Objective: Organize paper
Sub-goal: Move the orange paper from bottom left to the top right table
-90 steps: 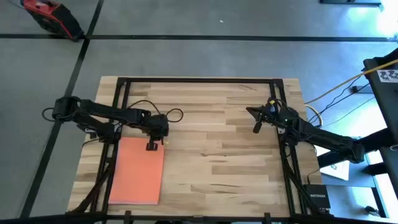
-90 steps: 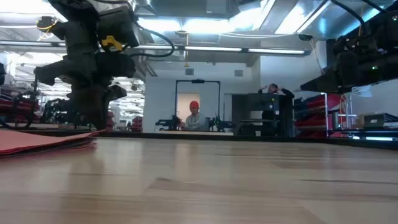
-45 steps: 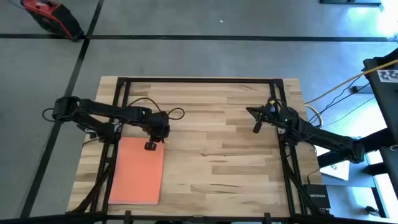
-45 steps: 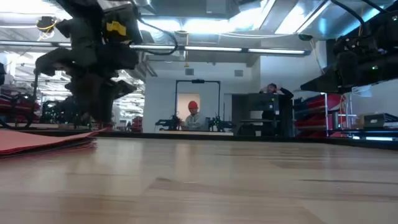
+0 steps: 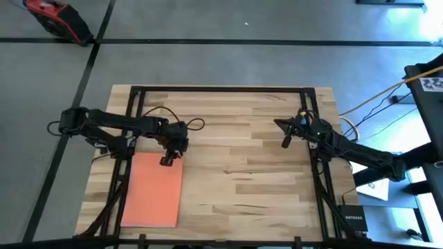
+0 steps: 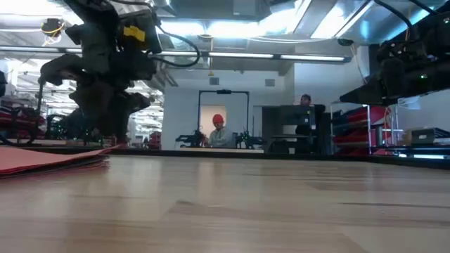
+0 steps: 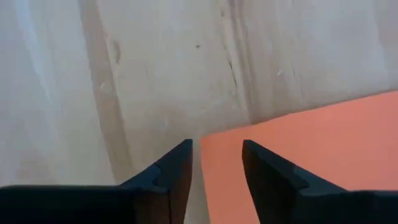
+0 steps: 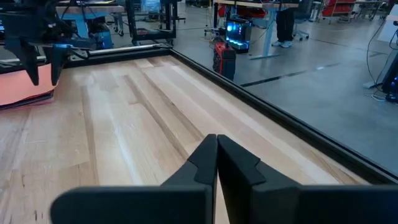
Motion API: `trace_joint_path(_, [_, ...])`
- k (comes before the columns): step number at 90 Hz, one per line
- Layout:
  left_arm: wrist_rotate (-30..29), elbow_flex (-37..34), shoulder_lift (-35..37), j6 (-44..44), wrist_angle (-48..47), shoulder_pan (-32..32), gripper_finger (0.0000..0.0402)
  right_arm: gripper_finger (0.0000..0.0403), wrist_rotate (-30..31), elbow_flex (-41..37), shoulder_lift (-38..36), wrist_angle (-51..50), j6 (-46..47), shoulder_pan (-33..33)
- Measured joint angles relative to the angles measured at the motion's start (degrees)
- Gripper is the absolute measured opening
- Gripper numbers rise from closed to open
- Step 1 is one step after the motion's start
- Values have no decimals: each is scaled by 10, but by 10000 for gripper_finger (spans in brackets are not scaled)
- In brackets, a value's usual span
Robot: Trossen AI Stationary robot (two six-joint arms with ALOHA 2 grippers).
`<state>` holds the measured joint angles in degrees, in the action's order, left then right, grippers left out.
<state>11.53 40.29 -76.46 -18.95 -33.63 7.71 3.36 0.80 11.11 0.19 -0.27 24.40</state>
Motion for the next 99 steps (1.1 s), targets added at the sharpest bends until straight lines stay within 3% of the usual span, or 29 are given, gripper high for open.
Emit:
trace_joint_path(49, [0, -1, -52, -10, 27, 3, 124, 0, 0, 0, 0, 0, 0, 0])
trace_joint_path(59, [0, -1, -51, -10, 27, 3, 96, 0, -1, 0, 0, 0, 0, 0])
trace_joint_path(75, [-5, -1, -51, -18, 26, 2, 13, 0, -10, 0, 0, -2, 0, 0])
trace_joint_path(99, [-19, -1, -51, -23, 46, 3, 0, 0, -10, 0, 0, -2, 0, 0])
